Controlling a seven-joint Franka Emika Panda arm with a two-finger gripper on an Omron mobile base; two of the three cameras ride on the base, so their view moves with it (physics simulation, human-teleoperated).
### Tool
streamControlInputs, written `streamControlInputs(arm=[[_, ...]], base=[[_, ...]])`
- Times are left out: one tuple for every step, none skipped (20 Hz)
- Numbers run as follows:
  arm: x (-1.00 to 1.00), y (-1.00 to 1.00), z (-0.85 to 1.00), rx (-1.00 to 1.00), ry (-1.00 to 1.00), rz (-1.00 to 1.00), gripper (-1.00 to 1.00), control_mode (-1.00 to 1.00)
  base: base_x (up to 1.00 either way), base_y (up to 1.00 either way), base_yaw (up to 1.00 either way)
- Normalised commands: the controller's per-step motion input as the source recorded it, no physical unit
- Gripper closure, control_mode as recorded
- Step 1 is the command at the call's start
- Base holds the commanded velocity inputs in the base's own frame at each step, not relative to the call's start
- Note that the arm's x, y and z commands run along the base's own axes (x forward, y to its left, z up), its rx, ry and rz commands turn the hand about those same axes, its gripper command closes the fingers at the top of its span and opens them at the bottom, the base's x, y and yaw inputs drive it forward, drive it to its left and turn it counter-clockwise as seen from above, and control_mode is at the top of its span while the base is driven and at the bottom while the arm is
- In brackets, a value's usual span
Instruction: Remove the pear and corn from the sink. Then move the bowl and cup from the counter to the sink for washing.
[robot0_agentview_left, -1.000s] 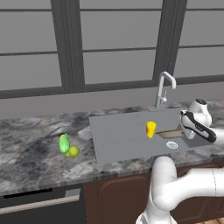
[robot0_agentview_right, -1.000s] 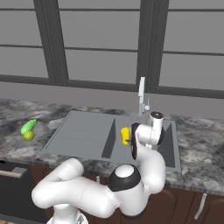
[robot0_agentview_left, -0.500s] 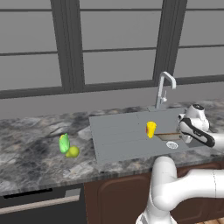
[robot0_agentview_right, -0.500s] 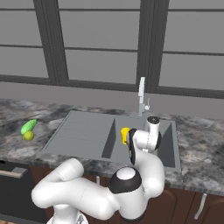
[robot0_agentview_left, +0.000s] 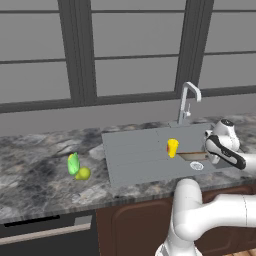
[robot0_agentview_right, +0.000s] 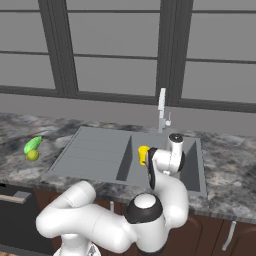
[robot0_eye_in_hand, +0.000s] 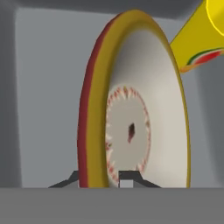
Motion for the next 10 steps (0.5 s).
streamControlInputs(arm=[[0.0, 0.07, -0.28, 0.0, 0.0, 0.0, 1.0, -1.0], [0.0, 0.09, -0.28, 0.0, 0.0, 0.0, 1.0, -1.0], [0.0, 0.1, -0.26, 0.0, 0.0, -0.01, 1.0, -1.0], [0.0, 0.1, -0.24, 0.0, 0.0, -0.01, 1.0, -1.0], [-0.03, 0.1, -0.24, 0.0, 0.04, -0.04, 1.0, -1.0], [-0.05, 0.12, -0.24, 0.0, 0.07, -0.06, 1.0, -1.0], [-0.06, 0.17, -0.27, 0.0, 0.1, -0.07, 1.0, -1.0], [-0.07, 0.19, -0.28, 0.0, 0.09, -0.09, 1.0, -1.0], [-0.08, 0.19, -0.28, 0.0, 0.09, -0.11, 1.0, -1.0], [-0.09, 0.19, -0.26, 0.0, 0.1, -0.1, 1.0, -1.0]], base=[[0.0, 0.0, 0.0], [0.0, 0.0, 0.0], [0.0, 0.0, 0.0], [0.0, 0.0, 0.0], [0.0, 0.0, 0.0], [0.0, 0.0, 0.0], [0.0, 0.0, 0.0], [0.0, 0.0, 0.0], [0.0, 0.0, 0.0], [0.0, 0.0, 0.0]])
